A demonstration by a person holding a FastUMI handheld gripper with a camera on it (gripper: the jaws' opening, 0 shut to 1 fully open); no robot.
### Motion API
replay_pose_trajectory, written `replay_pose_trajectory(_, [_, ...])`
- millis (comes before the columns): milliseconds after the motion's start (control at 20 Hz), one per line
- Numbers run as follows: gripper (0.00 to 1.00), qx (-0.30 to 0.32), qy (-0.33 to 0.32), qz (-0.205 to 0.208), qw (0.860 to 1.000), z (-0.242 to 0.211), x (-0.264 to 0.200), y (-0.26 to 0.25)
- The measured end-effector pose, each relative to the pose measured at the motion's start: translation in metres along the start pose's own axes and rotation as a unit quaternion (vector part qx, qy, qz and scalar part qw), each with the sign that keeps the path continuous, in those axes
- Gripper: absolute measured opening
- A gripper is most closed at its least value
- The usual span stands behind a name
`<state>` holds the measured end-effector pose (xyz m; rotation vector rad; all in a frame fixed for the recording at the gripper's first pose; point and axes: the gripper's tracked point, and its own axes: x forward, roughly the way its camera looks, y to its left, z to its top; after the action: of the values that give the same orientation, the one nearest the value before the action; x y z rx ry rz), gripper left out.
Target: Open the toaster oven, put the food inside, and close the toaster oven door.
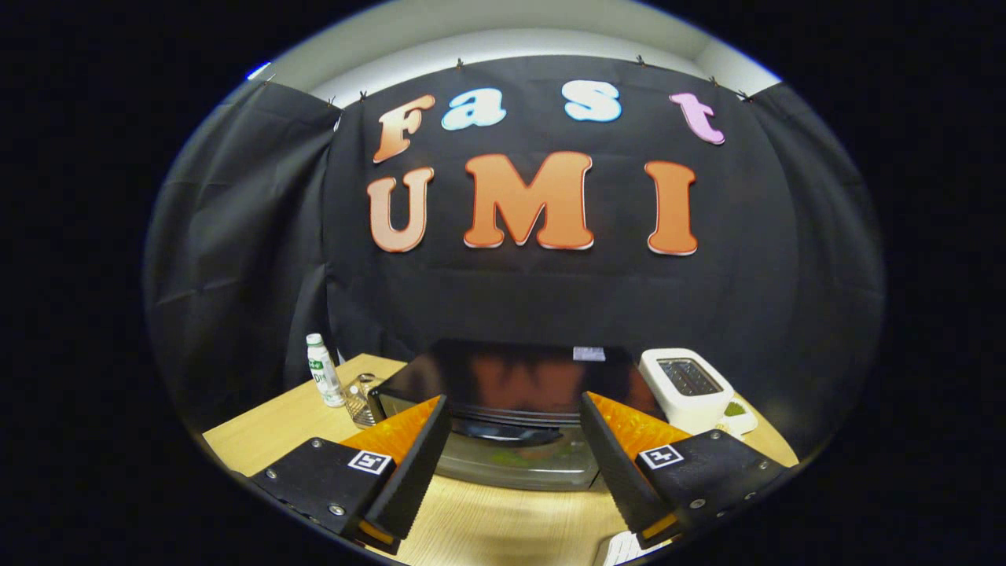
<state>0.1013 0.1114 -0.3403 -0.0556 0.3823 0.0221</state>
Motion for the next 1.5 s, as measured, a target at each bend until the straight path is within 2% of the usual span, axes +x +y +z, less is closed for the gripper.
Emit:
replay_pose_trajectory(300, [0.98,-0.006,-0.077,0.006,0.997,0.094,-0.059,-0.026])
replay_pose_trajectory(500, [0.98,-0.038,-0.130,-0.008,0.991,0.150,-0.094,-0.047])
replay_pose_trajectory(800, [0.98,-0.029,-0.157,0.031,0.987,0.199,-0.152,-0.040])
replay_pose_trajectory(950, [0.98,-0.037,-0.182,0.027,0.982,0.222,-0.172,-0.049])
replay_pose_trajectory(1300, [0.98,-0.019,-0.206,0.054,0.977,0.251,-0.205,-0.047])
replay_pose_trajectory(1500, [0.98,-0.020,-0.231,0.044,0.972,0.268,-0.221,-0.062])
